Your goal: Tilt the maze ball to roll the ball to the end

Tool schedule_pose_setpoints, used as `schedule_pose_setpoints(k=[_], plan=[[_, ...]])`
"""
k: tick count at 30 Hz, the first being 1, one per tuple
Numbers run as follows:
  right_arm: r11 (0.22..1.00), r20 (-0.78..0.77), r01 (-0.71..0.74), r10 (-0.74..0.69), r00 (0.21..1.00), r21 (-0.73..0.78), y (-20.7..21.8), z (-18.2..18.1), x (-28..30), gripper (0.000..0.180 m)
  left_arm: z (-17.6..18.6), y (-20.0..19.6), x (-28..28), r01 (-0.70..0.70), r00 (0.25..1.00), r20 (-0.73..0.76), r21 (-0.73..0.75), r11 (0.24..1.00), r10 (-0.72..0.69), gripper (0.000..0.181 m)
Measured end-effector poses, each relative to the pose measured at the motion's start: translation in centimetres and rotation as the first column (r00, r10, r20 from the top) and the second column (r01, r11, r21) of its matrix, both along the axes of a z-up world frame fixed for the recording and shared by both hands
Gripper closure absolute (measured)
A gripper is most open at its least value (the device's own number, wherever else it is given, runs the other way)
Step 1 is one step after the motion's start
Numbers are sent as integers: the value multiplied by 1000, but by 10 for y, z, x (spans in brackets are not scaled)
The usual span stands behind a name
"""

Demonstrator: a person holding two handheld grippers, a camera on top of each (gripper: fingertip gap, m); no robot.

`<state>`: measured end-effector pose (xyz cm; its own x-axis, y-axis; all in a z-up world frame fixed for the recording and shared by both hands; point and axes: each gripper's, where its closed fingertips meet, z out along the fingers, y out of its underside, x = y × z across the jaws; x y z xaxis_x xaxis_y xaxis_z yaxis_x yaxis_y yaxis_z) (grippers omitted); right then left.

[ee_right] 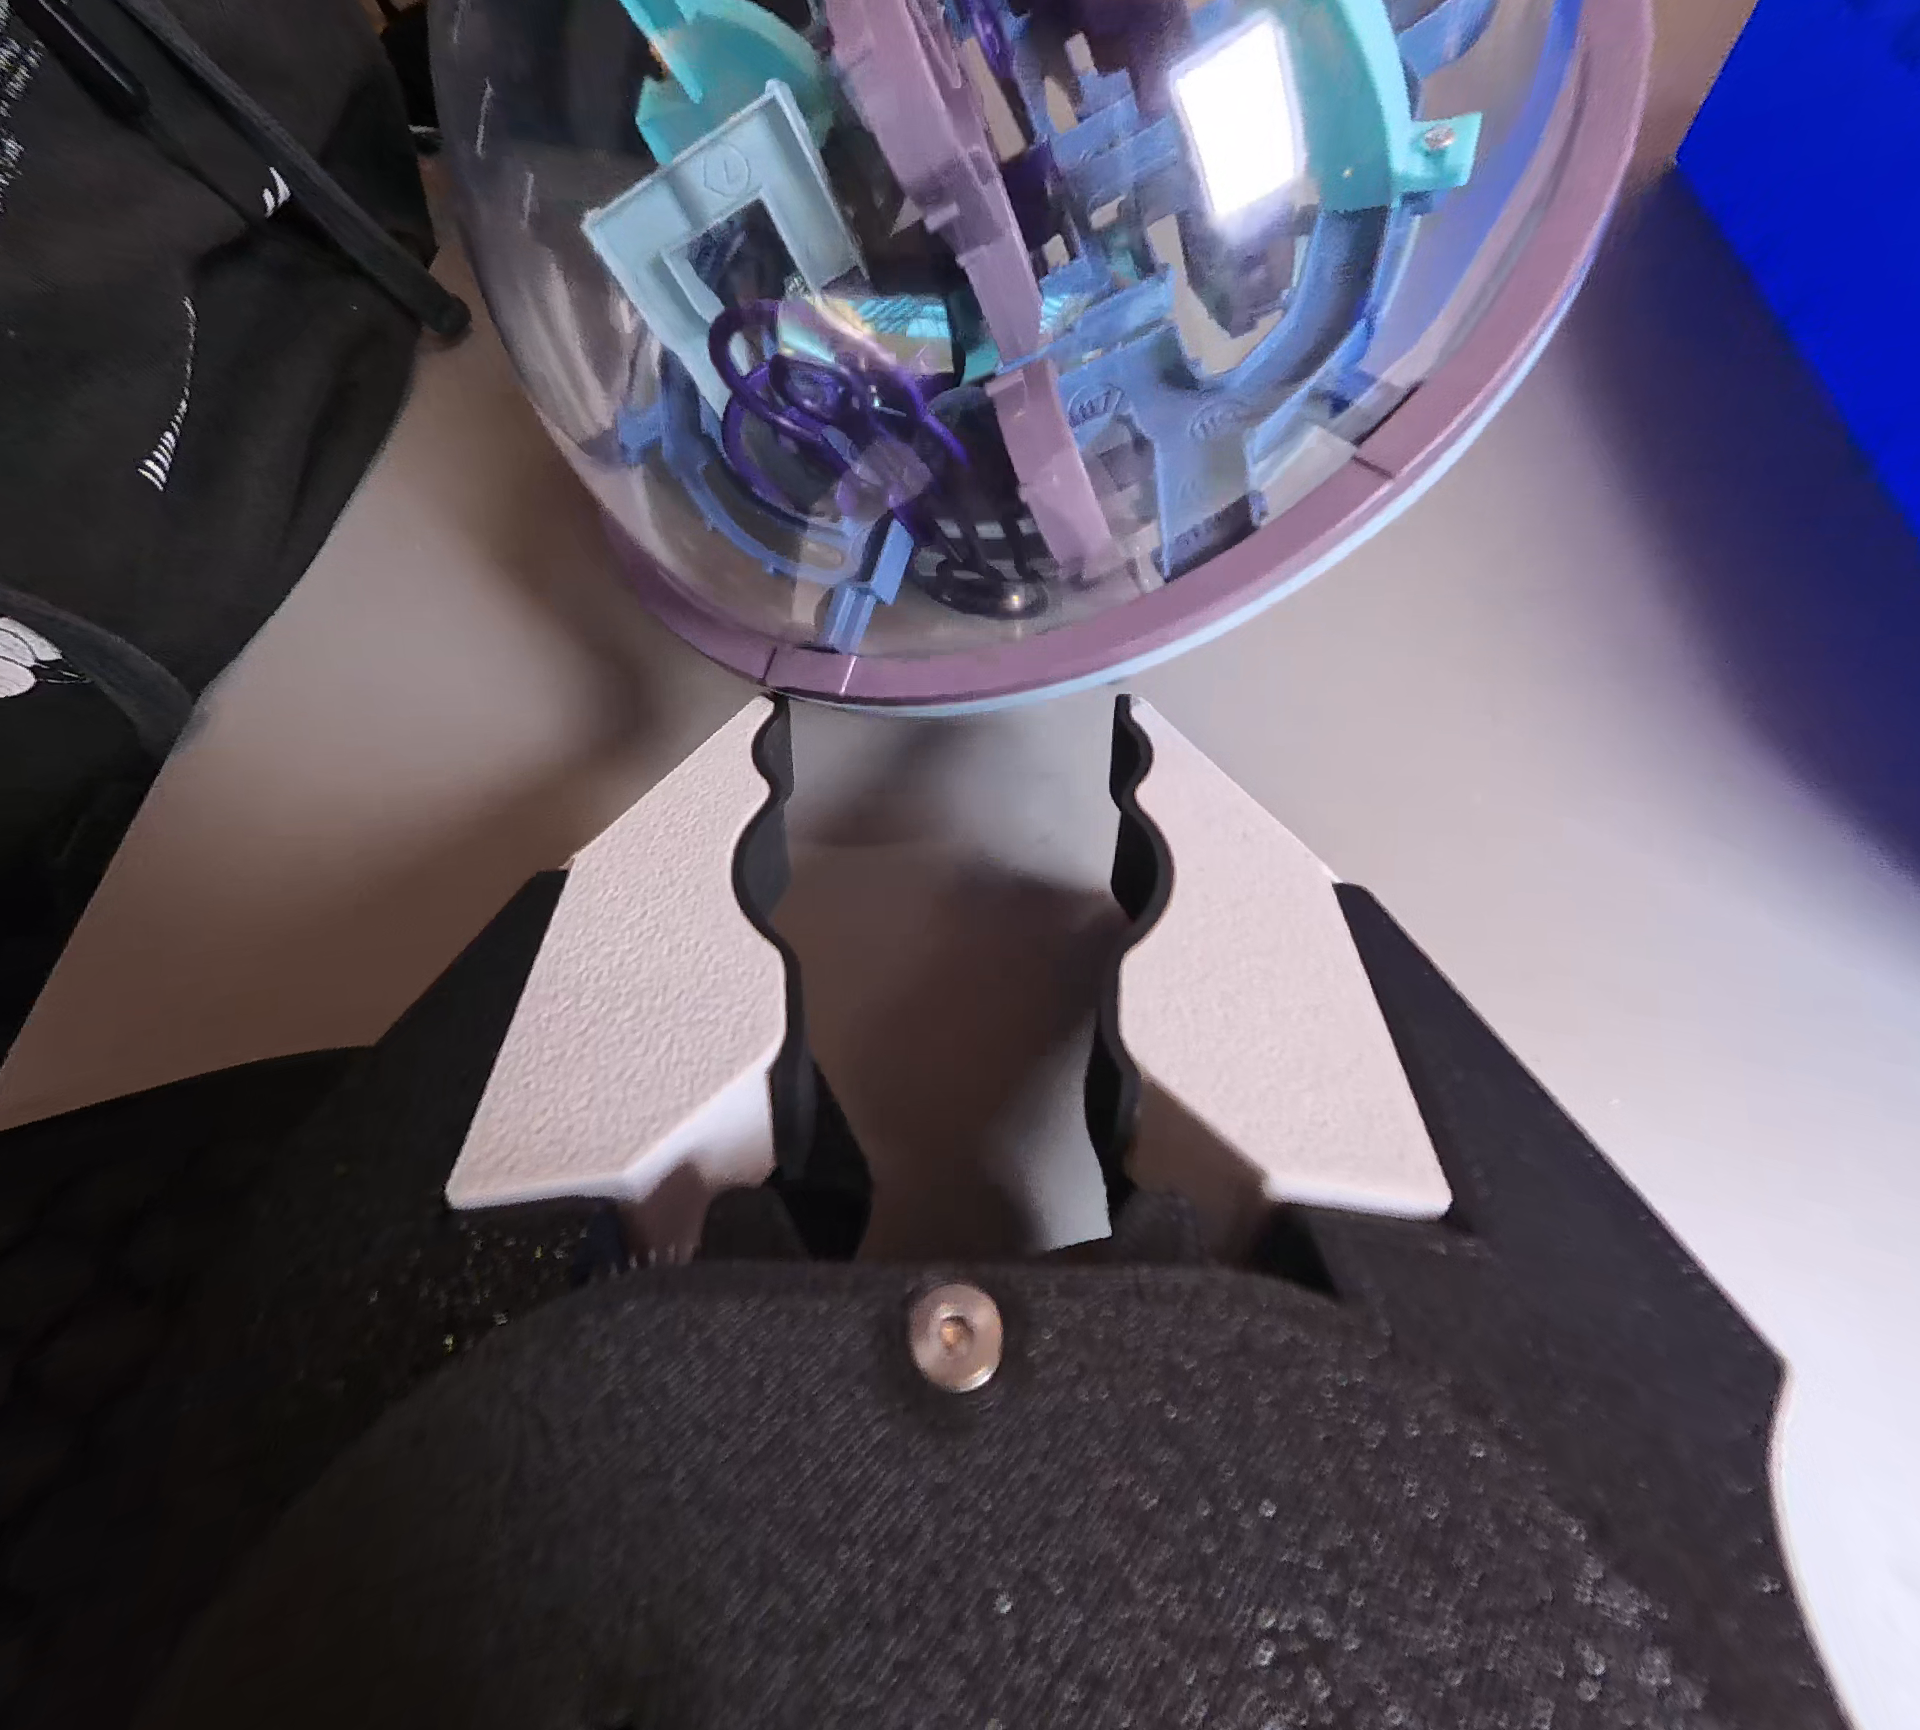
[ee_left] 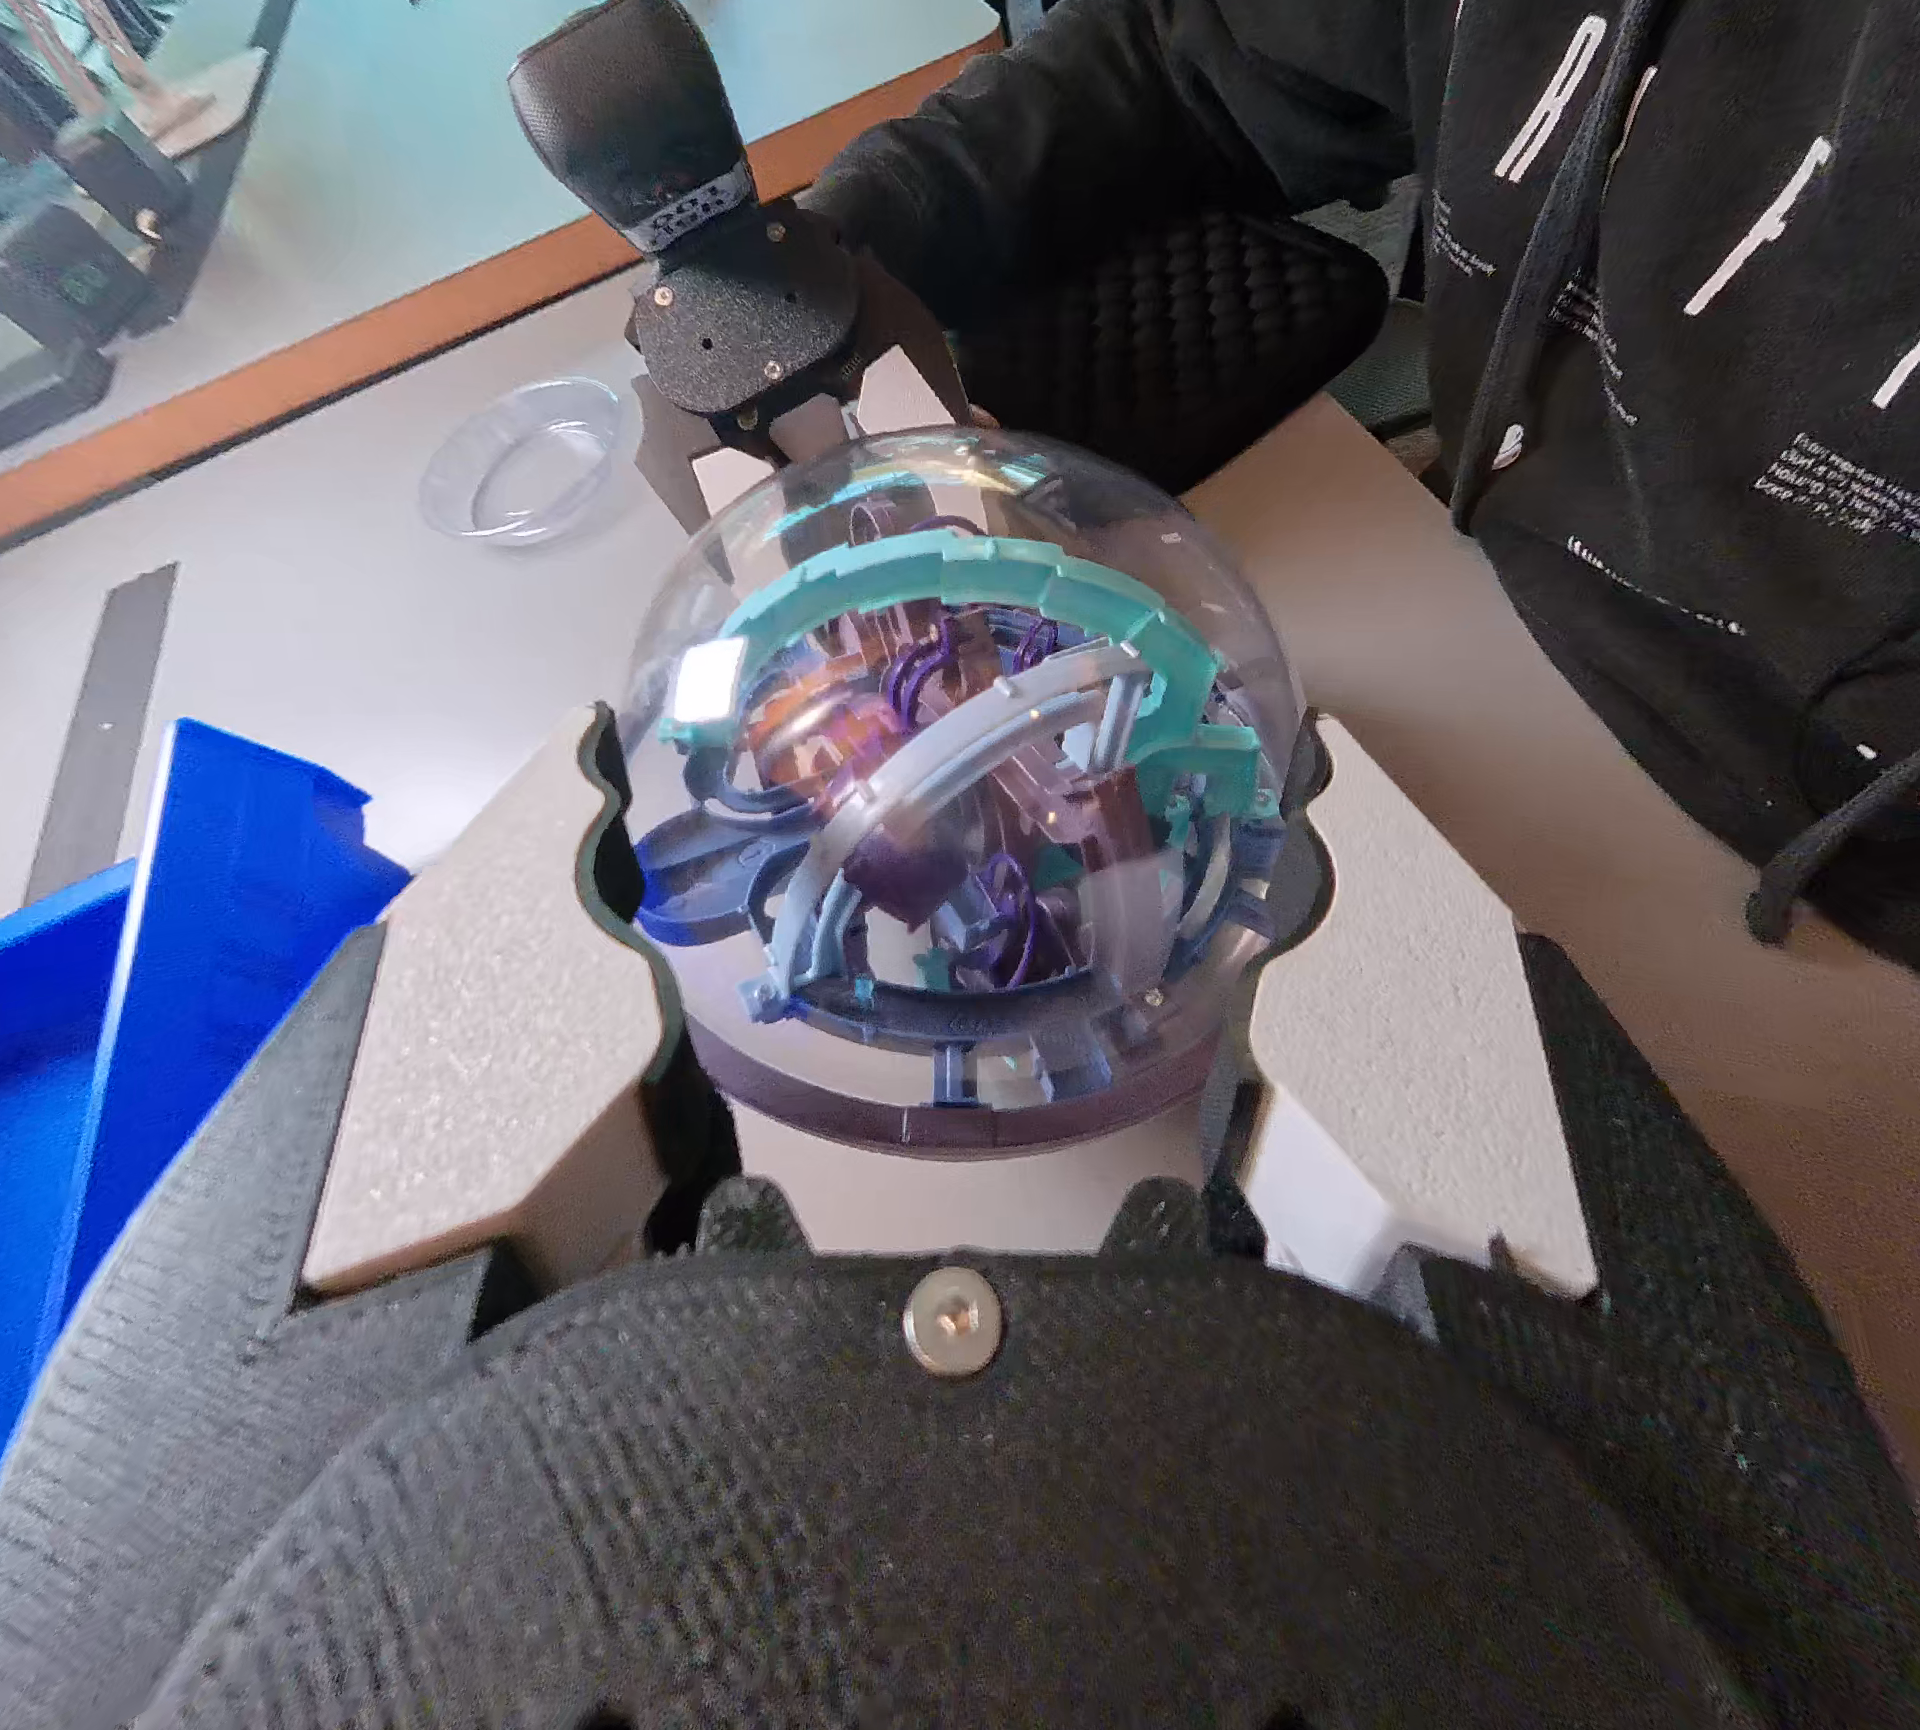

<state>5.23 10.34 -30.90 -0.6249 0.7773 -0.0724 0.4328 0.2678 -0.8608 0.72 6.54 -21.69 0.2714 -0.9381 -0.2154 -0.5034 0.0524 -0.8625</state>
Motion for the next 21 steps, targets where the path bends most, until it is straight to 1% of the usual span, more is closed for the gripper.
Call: schedule_pose_setpoints(k=[7, 14, 18, 21], plan=[[998, -44, -9, 6, 999, -61, -1, 13, 1, 120, -4, -13, -4, -58, 998, 5, 163, 985, 58, 56], [982, -56, 9, -20, 998, -186, 4, 26, 0, 115, -11, -18, -8, -159, 987, 23, 336, 928, 161, 56], [961, -62, 58, -77, 995, -271, 14, 35, -5, 111, -16, -12, -19, -250, 967, 49, 379, 891, 250, 56], [944, -49, 132, -153, 987, -301, 26, 44, -8, 113, -23, -1, -31, -329, 938, 38, 399, 856, 343, 57]])
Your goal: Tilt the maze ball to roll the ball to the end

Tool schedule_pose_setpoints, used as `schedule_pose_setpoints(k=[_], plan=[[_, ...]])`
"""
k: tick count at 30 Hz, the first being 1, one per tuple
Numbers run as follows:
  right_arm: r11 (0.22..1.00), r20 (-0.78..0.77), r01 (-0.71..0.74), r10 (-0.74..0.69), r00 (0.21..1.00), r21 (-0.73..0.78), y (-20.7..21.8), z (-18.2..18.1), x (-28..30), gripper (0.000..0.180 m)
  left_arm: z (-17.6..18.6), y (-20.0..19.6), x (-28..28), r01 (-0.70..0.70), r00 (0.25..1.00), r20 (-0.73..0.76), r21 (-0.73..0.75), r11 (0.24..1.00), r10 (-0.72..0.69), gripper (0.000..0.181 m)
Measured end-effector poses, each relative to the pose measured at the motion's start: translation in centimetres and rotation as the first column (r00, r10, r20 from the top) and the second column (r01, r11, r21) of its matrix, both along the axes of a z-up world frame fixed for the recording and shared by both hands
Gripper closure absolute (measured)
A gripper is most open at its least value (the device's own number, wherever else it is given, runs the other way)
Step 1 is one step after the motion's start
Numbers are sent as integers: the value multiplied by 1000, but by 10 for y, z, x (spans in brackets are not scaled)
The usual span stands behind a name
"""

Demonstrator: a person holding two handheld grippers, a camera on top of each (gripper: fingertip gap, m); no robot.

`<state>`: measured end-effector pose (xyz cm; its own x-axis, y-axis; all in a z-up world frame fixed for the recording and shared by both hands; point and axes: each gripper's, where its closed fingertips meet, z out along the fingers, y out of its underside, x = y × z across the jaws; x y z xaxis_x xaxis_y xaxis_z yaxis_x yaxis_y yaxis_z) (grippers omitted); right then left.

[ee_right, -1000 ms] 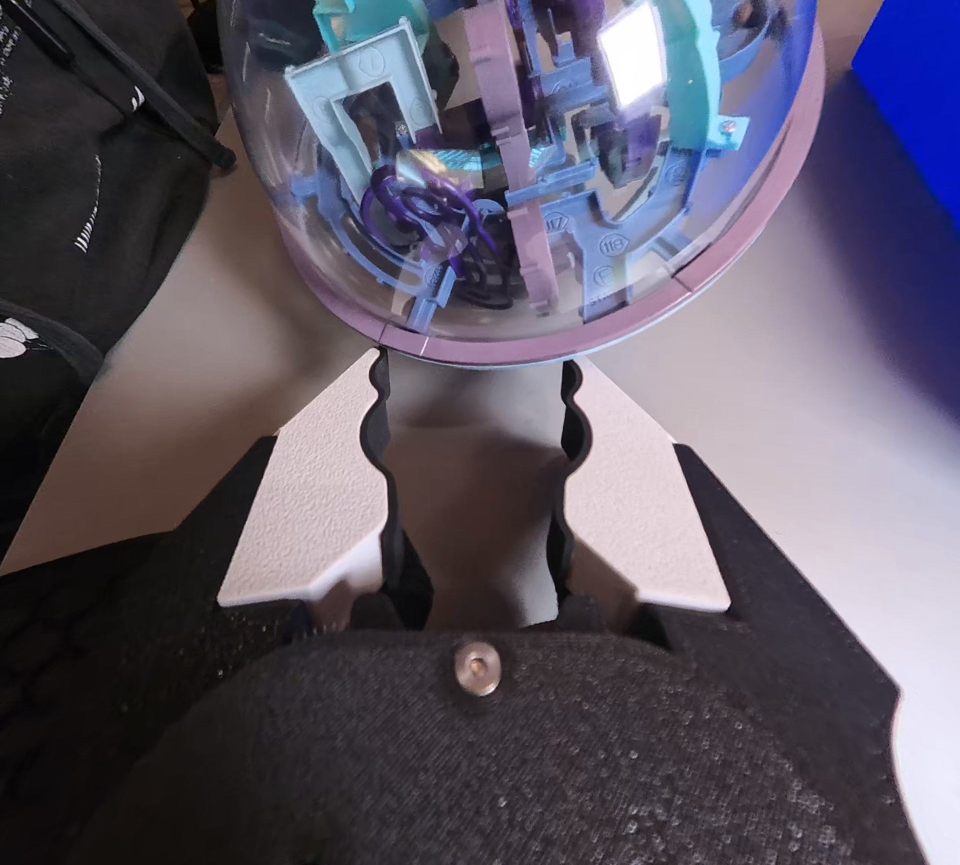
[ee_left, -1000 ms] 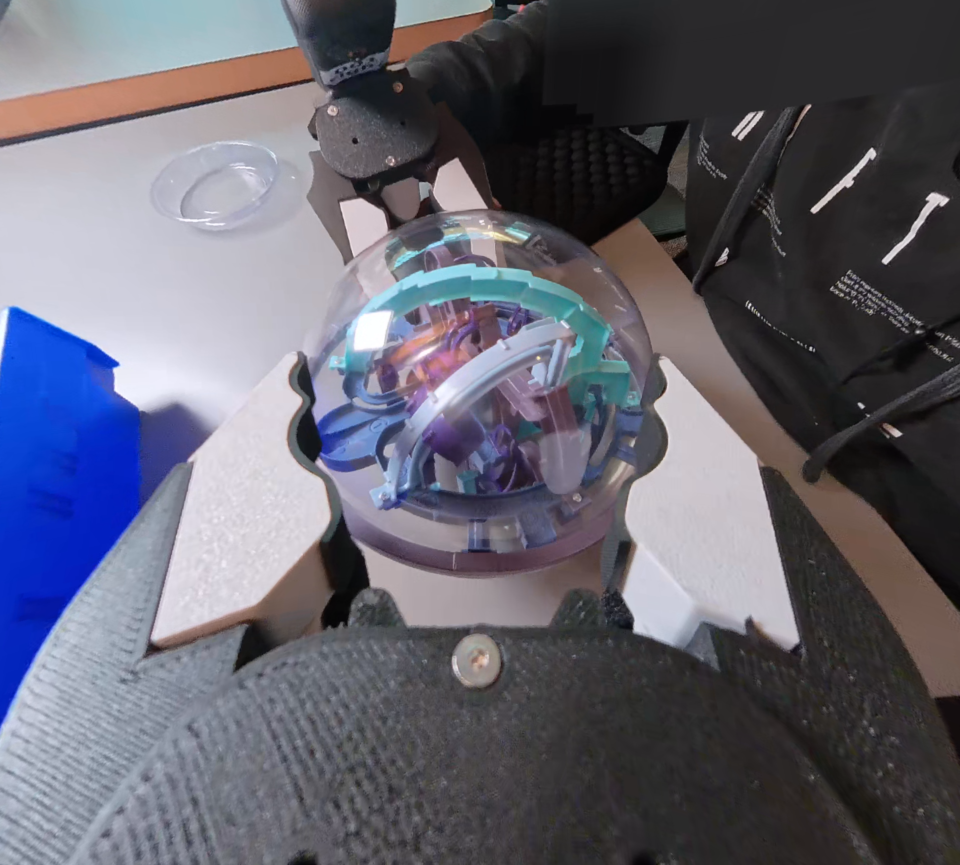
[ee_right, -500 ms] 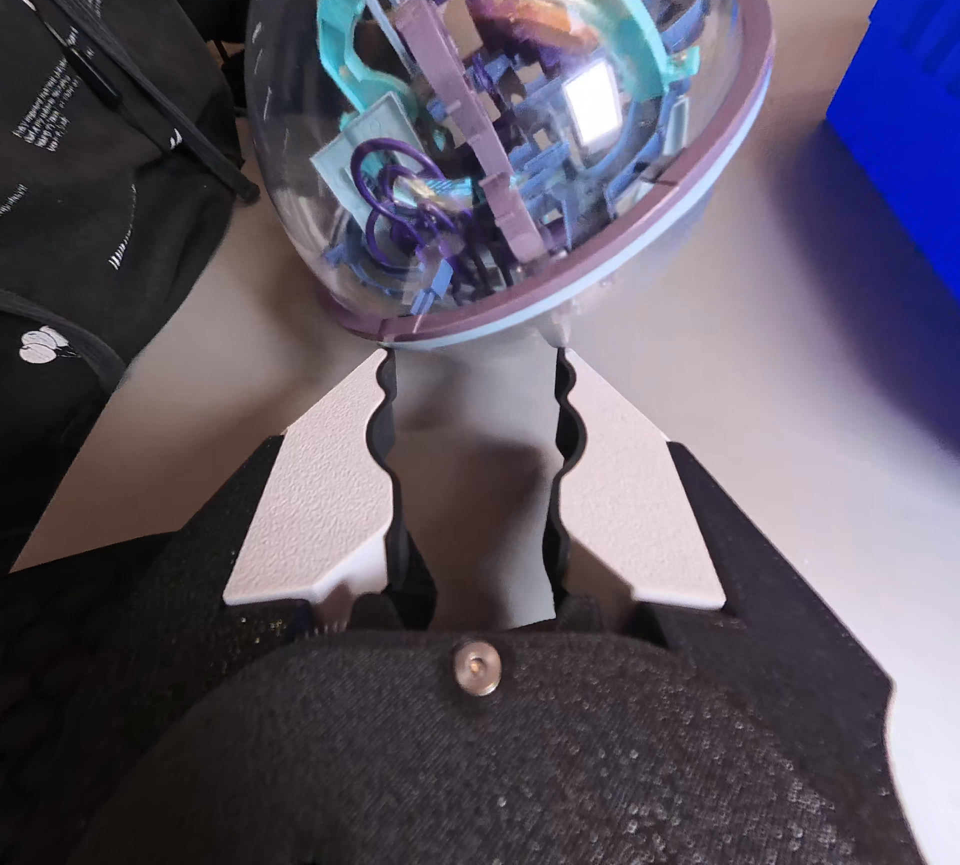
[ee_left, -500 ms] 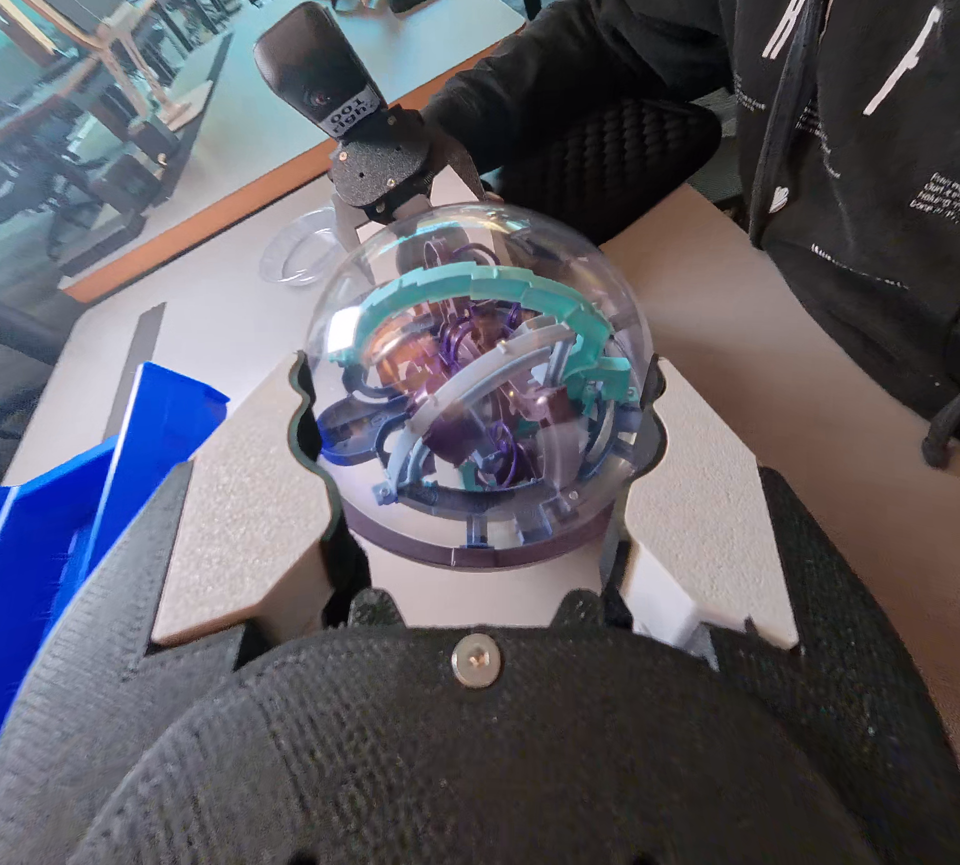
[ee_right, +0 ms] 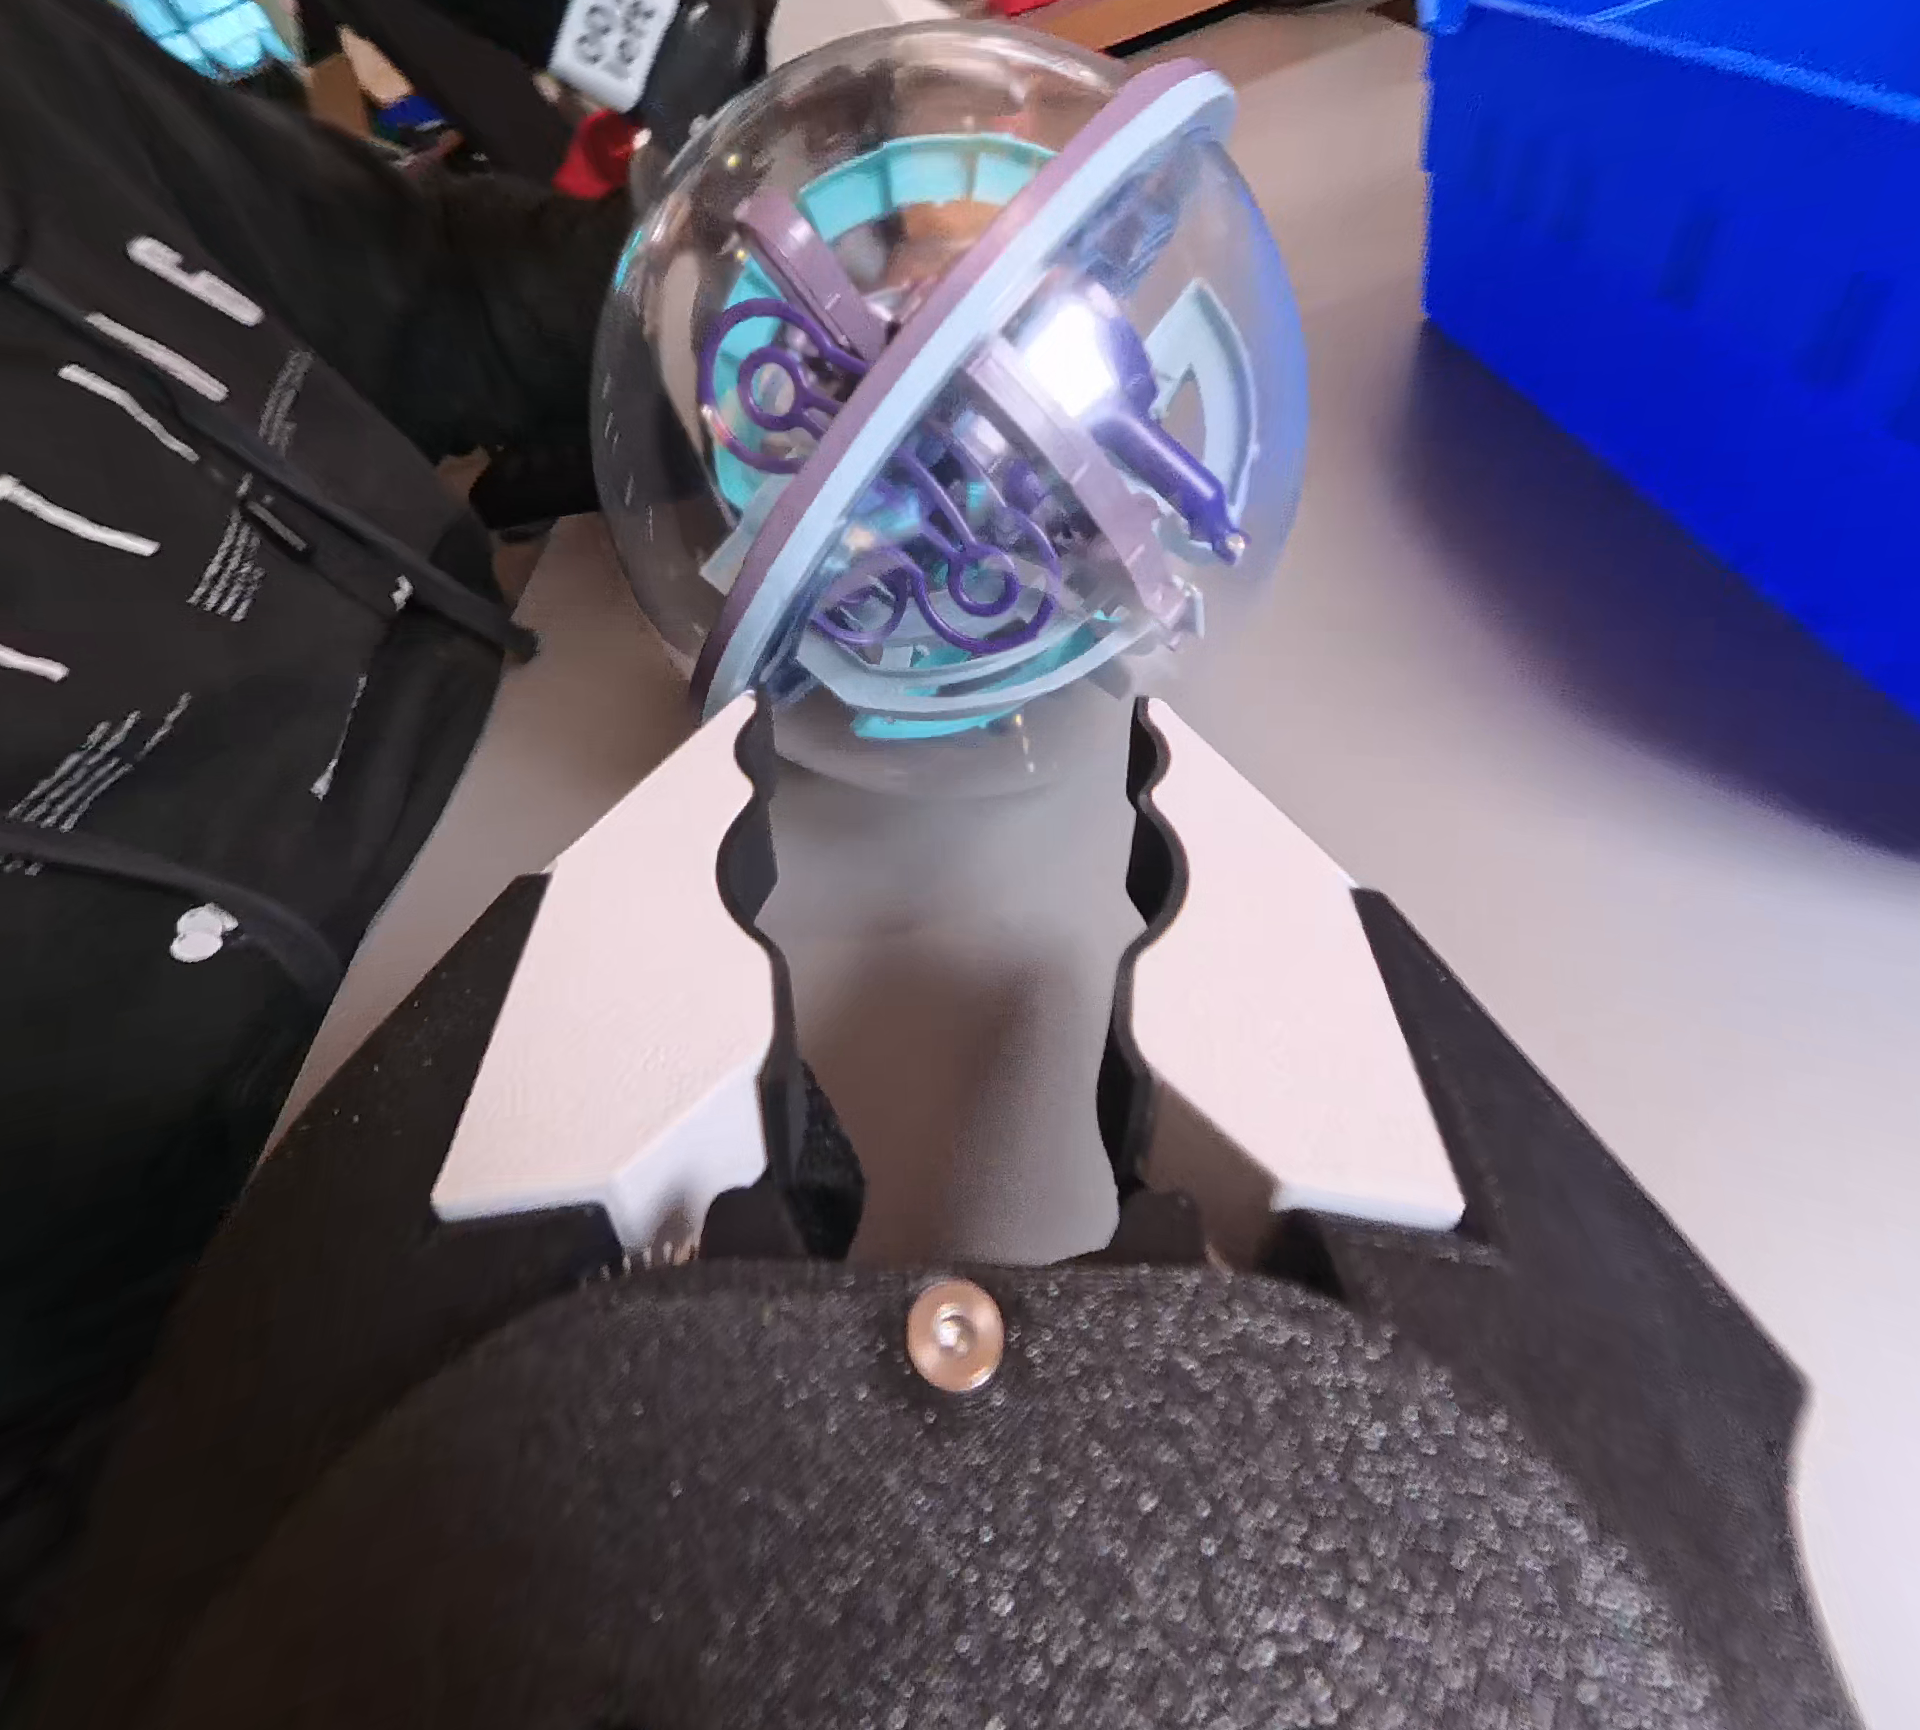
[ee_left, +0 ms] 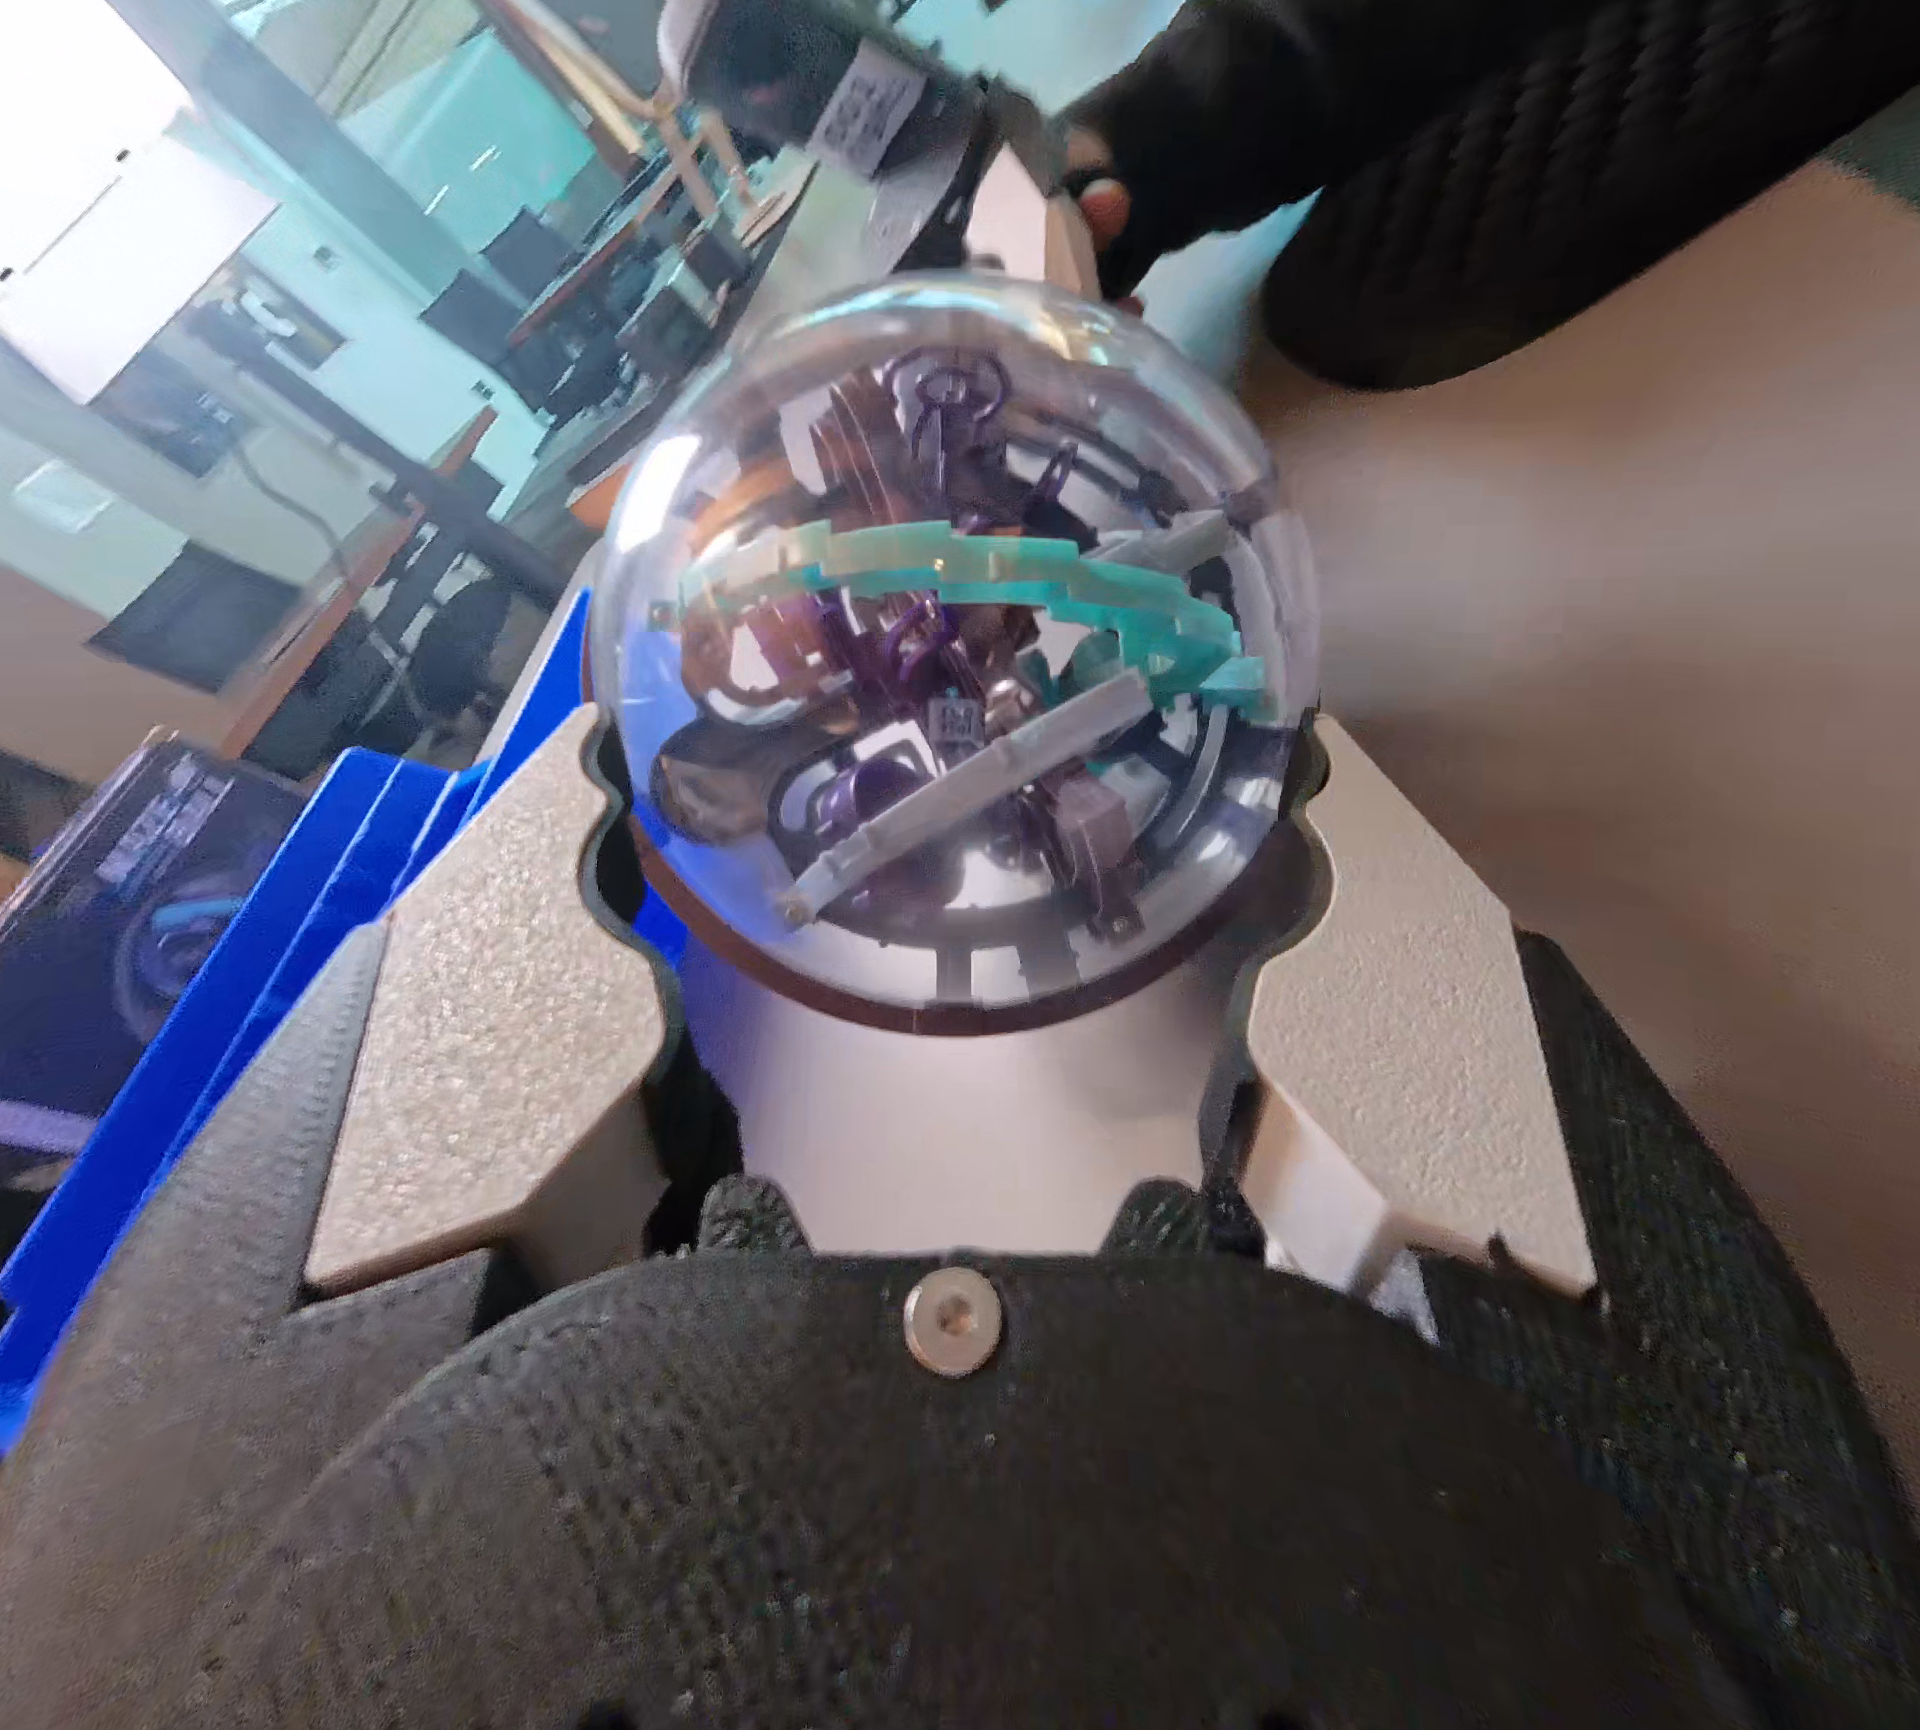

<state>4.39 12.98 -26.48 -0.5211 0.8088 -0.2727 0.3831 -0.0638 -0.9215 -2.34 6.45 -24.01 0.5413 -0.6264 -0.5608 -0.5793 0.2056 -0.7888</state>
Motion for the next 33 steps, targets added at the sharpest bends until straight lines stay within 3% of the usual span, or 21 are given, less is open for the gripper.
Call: schedule_pose_setpoints(k=[4, 7, 11, 13, 15, 17, 18, 21, 24, 28, 33], plan=[[992, 40, 124, -125, 991, 22, 14, 8, 8, 119, -5, 12, -10, -147, 989, -20, -17, 989, 147, 60], [986, 85, 165, -166, 982, 14, 3, 6, 21, 127, 3, 10, -12, -216, 974, 53, -51, 975, 218, 74], [970, 171, 238, -243, 955, 49, -7, -14, 24, 131, 28, -11, 1, -96, 973, 201, -90, 991, 112, 105], [961, 200, 269, -276, 940, 63, -3, -20, 21, 136, 47, -5, -15, -106, 943, 304, -105, 989, 133, 107], [964, 205, 264, -265, 942, 31, -1, -18, 17, 139, 42, 12, -39, -125, 899, 375, -270, 955, 224, 107], [966, 205, 258, -250, 946, -16, 1, -16, 13, 141, 23, 16, -42, 20, 841, 475, -509, 861, 261, 104], [967, 193, 252, -240, 951, -43, 1, -12, 10, 142, 20, 14, -40, 129, 795, 550, -565, 815, 256, 113], [962, 139, 246, -229, 963, -121, 2, 0, 5, 142, 15, 11, -47, 277, 676, 689, -565, 777, 260, 116], [948, 97, 267, -253, 963, -172, 11, 5, 4, 141, 7, -2, -52, 363, 644, 726, -568, 739, 242, 136], [930, 135, 308, -286, 949, -199, 29, -8, 4, 134, -3, -7, -51, 363, 650, 722, -571, 736, 239, 146], [932, 181, 207, -158, 971, -297, 12, -17, -1, 133, -4, -4, -46, 381, 641, 731, -566, 731, 233, 162]])
